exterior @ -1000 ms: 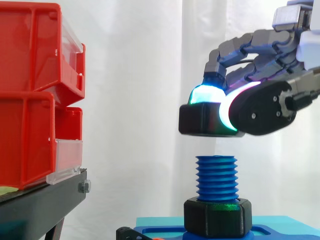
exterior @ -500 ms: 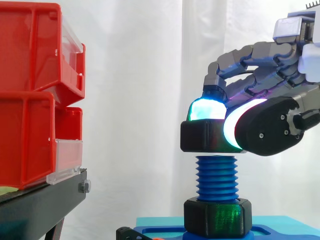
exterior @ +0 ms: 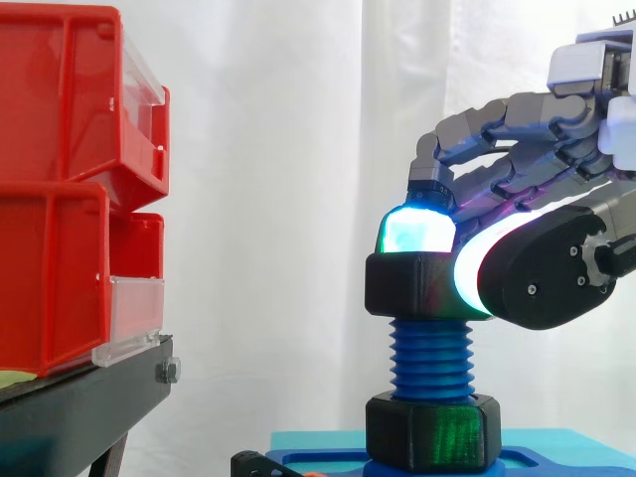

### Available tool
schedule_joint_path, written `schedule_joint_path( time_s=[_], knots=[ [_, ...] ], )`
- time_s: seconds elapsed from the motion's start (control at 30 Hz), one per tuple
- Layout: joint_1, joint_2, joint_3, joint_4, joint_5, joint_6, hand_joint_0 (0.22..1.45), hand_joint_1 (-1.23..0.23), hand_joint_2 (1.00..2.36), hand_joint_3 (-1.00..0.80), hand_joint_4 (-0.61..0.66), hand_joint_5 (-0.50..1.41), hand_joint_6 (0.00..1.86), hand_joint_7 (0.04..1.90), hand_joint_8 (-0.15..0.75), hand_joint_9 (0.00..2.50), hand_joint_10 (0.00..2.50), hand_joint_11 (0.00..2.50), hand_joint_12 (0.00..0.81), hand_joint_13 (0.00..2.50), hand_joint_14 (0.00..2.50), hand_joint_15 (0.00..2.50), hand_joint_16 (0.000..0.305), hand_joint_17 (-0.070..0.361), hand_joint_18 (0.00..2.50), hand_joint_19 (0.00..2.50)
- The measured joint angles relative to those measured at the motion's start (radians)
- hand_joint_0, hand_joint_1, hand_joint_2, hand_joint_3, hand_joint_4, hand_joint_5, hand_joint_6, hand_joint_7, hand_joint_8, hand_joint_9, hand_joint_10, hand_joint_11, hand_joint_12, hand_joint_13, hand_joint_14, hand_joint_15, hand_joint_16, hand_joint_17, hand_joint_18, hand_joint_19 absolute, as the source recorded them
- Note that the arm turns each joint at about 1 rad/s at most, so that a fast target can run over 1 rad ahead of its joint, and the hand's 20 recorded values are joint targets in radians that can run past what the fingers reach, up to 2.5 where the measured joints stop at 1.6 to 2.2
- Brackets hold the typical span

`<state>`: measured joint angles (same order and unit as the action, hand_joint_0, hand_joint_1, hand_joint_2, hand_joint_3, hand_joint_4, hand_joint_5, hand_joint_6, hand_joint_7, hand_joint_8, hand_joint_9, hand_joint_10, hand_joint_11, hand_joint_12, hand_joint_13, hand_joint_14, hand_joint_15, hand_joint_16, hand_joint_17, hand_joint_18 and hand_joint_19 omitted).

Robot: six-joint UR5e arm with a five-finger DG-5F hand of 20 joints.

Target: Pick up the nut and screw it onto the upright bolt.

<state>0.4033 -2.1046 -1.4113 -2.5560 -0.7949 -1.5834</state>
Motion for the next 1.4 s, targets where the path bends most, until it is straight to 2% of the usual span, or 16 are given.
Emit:
schedule_joint_path(
  time_s=[0.3,0.63,1.4],
  knots=[
    [-0.003,0.0,0.0,-0.004,-0.002,0.001,0.52,-0.6,1.0,-0.5,0.33,-0.14,0.5,1.27,0.314,0.5,0.0,0.0,0.368,0.5,0.0,0.0,0.048,0.107,0.44,0.0],
    [-0.019,0.0,0.0,-0.002,-0.04,-0.001,0.52,-0.6,1.0,-0.5,0.33,-0.14,0.5,1.27,0.314,0.5,0.0,0.0,0.369,0.5,0.0,0.0,0.048,0.107,0.44,0.0],
    [-0.023,0.0,-0.007,0.002,-0.044,0.001,0.52,-0.6,1.0,-0.5,0.33,-0.14,0.5,1.27,0.314,0.5,0.0,0.0,0.366,0.51,0.0,0.0,0.048,0.107,0.45,0.0]
  ],
)
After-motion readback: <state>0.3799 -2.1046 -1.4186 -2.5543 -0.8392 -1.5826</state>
